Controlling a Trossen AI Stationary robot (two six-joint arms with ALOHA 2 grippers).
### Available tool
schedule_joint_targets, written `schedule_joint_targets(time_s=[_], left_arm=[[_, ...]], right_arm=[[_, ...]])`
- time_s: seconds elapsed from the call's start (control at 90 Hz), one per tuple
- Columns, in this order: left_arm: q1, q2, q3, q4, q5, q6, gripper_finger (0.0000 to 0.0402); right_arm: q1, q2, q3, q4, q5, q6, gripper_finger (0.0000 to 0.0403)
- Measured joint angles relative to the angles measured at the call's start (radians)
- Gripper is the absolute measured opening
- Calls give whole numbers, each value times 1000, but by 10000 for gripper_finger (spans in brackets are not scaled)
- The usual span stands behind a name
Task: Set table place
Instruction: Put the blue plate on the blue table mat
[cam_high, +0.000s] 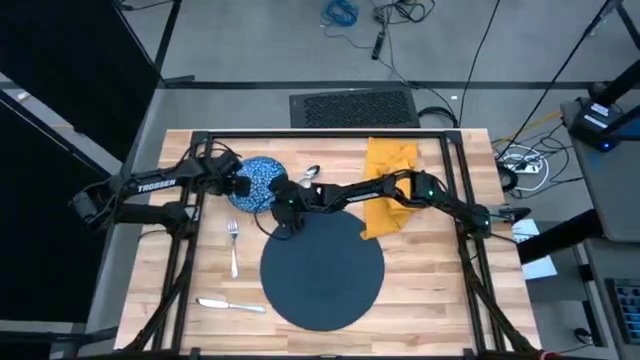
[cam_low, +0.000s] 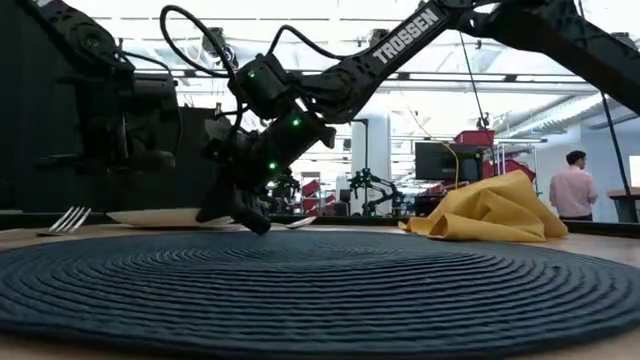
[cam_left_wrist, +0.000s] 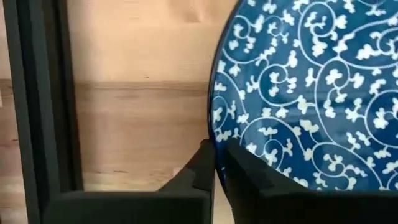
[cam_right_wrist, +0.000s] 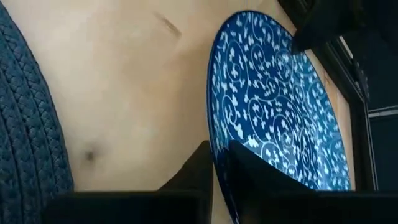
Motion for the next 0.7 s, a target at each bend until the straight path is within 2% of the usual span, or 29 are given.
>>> schedule_joint_targets(time_s=[0.289,0.611,0.7], left_arm=[[-10,-6,0,0,-12,5,0],[-12,-50,-2,10,29,35,1],[-13,-55,-2,18,39,41,1]], right_arm=[[21,-1,36,-39,60,-23,12],[106,9,236,-354,227,72,2],[125,9,276,-409,239,116,2]])
